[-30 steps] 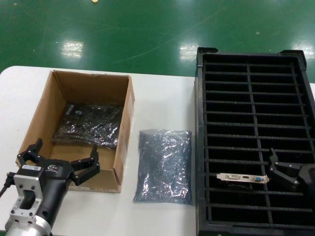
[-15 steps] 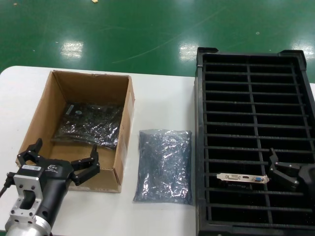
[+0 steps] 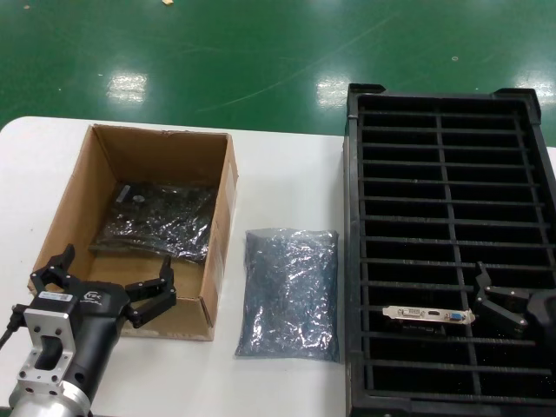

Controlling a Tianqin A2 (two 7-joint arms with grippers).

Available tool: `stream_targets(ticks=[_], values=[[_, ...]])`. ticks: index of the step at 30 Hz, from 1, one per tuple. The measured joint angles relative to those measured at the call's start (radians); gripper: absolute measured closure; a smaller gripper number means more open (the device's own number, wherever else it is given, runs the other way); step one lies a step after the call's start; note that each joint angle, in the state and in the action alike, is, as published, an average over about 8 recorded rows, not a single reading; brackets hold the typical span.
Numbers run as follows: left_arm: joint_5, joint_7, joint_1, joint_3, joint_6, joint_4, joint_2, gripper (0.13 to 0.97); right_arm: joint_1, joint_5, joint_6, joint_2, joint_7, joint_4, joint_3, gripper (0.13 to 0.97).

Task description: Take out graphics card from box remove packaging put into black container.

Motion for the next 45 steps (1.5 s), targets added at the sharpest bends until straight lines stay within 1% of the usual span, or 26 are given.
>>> stream_targets(ticks=[45], values=[[0.000, 0.000, 0.000, 0.000, 0.000, 0.000, 0.000, 0.132, 0.000, 0.000, 0.000, 0.000, 0.000, 0.000, 0.000, 0.129]])
